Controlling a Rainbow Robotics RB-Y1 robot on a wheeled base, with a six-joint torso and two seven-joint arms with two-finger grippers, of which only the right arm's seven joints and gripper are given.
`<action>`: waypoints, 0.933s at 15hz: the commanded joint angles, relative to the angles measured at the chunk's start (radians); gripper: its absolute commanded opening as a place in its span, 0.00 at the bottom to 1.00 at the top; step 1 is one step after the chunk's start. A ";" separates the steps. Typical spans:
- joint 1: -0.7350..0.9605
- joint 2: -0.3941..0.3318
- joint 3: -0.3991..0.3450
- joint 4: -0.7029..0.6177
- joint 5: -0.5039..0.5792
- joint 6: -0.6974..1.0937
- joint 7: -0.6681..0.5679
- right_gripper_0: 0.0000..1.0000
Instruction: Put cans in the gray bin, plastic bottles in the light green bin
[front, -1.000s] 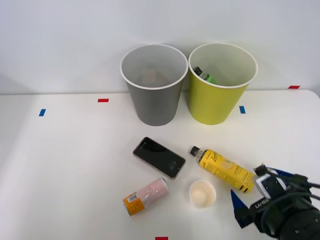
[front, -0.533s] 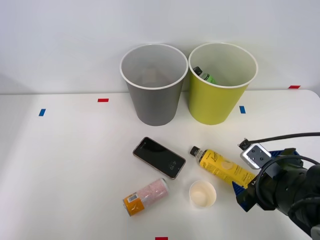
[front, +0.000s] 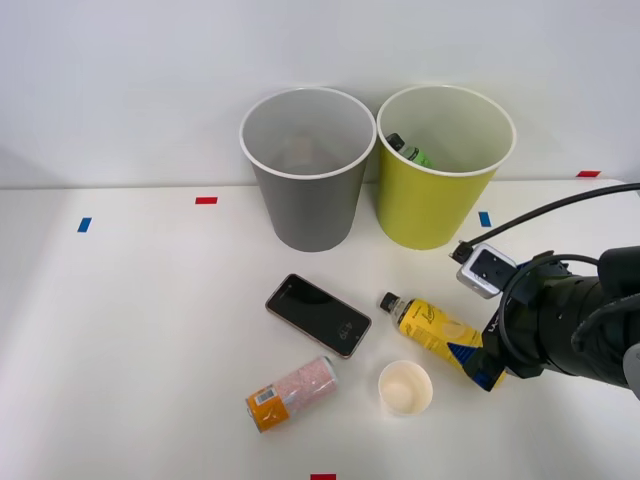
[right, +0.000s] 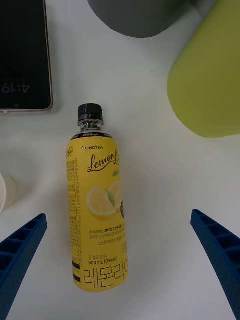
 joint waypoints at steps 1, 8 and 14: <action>-0.084 0.000 0.071 0.060 0.073 0.094 0.015 1.00; -0.186 0.064 0.135 0.249 0.122 0.108 0.004 1.00; -0.225 0.108 0.137 0.356 0.126 0.108 0.002 1.00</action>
